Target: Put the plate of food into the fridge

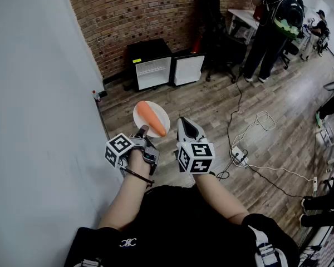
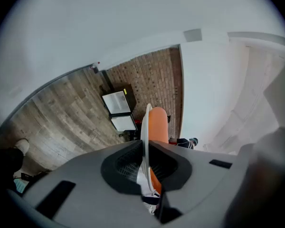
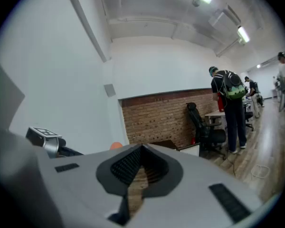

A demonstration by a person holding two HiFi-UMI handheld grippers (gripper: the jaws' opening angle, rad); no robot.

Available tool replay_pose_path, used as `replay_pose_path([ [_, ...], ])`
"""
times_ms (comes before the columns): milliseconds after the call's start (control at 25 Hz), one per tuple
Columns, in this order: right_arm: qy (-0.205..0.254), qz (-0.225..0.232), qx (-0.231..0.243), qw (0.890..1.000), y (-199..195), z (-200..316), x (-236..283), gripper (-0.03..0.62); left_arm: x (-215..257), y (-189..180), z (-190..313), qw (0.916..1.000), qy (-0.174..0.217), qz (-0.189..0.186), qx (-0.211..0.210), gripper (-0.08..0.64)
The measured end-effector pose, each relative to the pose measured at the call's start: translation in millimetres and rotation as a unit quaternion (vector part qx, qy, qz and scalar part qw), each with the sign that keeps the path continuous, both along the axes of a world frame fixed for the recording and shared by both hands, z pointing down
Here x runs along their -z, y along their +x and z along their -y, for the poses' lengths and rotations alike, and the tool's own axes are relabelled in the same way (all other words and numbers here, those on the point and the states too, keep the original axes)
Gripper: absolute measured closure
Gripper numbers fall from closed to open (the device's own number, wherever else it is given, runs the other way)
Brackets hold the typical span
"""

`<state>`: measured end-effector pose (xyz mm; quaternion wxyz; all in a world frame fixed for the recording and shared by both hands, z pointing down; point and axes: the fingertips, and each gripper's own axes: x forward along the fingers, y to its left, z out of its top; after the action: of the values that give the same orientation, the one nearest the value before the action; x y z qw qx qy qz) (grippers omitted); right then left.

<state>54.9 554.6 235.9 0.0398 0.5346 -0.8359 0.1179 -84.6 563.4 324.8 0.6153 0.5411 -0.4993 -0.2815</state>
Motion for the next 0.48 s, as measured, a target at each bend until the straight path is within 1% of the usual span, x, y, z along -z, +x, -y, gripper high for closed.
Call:
replay_pose_path([
  [160, -0.003, -0.004, 0.002, 1.000, -1.5, 1.0, -2.6, 0.578, -0.3, -0.5, 1.5, 1.0000, -0.002, -0.006, 0.003, 0.534],
  [320, -0.002, 0.015, 0.002, 1.000, -0.4, 0.1, -1.8, 0.578, -1.1, -2.4, 1.6, 0.9999, 0.000, -0.014, 0.009, 0.533],
  [480, -0.006, 0.004, -0.001, 1.000, -11.4, 6.7, -4.7, 0.578, -2.8, -16.0, 11.3, 0.9997, -0.001, -0.023, 0.011, 0.534],
])
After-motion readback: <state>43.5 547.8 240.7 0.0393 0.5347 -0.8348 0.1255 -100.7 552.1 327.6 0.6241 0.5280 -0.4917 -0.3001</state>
